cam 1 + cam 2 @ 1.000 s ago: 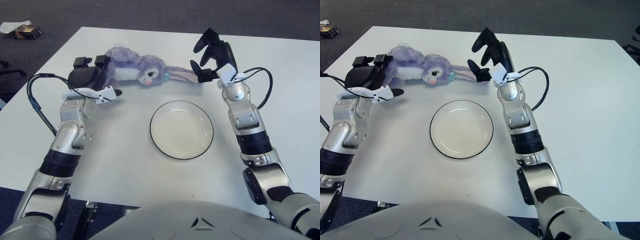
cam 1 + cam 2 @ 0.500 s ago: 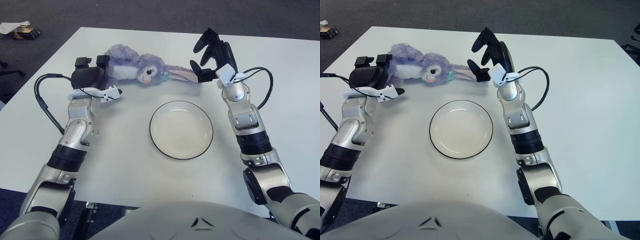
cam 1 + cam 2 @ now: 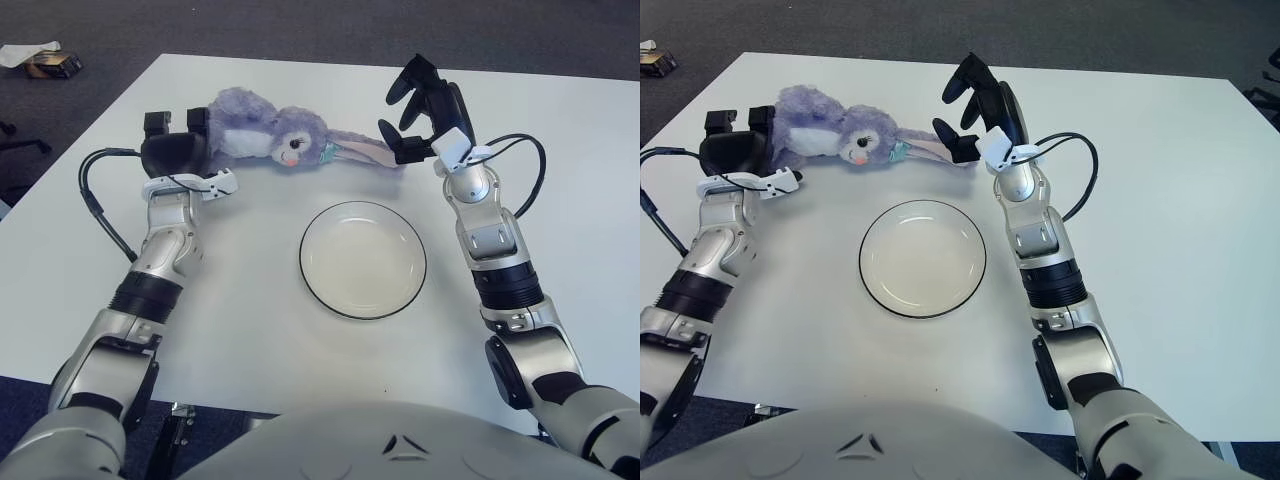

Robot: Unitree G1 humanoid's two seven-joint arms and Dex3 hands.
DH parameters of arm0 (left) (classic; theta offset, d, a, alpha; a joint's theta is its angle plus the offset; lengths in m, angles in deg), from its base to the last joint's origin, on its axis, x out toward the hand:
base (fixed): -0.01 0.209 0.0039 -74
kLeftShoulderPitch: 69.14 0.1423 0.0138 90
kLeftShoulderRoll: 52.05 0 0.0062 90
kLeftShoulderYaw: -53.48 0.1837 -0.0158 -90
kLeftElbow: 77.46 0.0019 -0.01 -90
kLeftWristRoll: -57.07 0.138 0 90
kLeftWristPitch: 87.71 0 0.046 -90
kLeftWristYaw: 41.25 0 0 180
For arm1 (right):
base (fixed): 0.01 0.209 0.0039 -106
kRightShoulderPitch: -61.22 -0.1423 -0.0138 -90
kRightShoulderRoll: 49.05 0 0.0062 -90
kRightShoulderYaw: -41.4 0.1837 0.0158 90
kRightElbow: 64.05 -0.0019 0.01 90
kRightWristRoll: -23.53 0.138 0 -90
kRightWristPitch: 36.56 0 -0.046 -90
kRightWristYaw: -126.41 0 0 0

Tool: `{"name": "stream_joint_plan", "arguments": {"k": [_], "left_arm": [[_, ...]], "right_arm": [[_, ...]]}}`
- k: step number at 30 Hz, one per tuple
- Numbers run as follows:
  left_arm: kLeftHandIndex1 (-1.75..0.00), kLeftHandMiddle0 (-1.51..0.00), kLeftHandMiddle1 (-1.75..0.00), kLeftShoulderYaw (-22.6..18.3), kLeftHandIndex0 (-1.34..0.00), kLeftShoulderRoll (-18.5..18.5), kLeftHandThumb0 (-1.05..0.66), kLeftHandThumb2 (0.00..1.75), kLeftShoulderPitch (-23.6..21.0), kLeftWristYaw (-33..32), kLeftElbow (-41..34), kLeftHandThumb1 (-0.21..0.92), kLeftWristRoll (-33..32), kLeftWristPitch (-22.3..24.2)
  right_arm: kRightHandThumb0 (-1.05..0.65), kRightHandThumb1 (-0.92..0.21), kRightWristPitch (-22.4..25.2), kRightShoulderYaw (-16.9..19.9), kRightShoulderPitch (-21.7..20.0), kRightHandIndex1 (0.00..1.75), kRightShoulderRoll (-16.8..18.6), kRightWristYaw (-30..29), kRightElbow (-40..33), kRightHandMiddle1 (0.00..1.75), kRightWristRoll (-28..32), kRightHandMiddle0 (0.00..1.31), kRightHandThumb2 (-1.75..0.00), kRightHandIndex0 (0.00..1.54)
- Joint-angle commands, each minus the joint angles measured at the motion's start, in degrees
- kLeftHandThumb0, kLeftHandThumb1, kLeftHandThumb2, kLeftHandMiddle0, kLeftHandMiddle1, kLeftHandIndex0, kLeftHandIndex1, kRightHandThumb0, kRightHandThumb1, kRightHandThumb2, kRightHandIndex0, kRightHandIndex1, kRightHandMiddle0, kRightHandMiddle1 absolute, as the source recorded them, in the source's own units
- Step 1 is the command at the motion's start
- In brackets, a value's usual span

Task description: Put the doll into the plate.

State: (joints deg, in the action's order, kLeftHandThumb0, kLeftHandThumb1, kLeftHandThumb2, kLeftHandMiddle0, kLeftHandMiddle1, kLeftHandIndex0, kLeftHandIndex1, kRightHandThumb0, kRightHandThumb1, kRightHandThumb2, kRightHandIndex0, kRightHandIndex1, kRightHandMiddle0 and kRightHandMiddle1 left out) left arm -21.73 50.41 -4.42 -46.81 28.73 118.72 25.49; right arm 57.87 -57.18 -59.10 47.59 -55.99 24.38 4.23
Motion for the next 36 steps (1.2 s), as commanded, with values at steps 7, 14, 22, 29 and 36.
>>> {"name": "stream_joint_plan", "arguments": {"k": [7,14,22,29,36], "left_arm": [[-1.06,-0.07,-1.67,1.38,0.0,-1.49,-0.62,0.96,-5.77,-9.93,12.25,0.38,-2.02,-2.19],[-1.62,-0.31,-1.74,2.33,-0.02,-2.52,-0.3,1.12,-10.22,-20.31,24.64,0.31,-5.01,-7.44],[-1.74,-0.66,-1.69,3.52,-0.33,-4.11,0.05,1.34,-15.01,-32.54,39.24,0.28,-8.56,-13.49],[-1.75,-0.88,-1.28,4.51,-0.58,-4.46,0.0,1.35,-16.45,-38.07,43.52,0.16,-11.21,-16.77],[-1.75,-0.98,-1.17,6.2,-0.72,-4.53,0.0,1.45,-16.78,-41.57,44.32,0.04,-12.36,-18.5]], "right_arm": [[-0.01,-0.38,0.19,0.66,0.41,1.67,0.48,1.3,-1.54,1.75,0.92,0.33,-1.23,0.61],[-0.01,-0.38,-0.08,0.78,0.71,1.68,0.54,1.85,-1.73,1.75,1.19,0.33,-1.24,0.61],[-0.01,-0.37,-0.77,0.86,0.83,1.7,0.35,1.99,-1.34,1.75,0.92,0.33,-1.26,0.6],[-0.01,-0.36,0.16,0.69,0.38,1.71,0.5,2.54,-0.9,1.75,0.83,0.33,-1.27,0.6],[-0.01,-0.36,-2.04,0.04,-1.18,1.72,0.65,1.86,3.52,1.75,0.2,0.33,-1.28,0.61]]}}
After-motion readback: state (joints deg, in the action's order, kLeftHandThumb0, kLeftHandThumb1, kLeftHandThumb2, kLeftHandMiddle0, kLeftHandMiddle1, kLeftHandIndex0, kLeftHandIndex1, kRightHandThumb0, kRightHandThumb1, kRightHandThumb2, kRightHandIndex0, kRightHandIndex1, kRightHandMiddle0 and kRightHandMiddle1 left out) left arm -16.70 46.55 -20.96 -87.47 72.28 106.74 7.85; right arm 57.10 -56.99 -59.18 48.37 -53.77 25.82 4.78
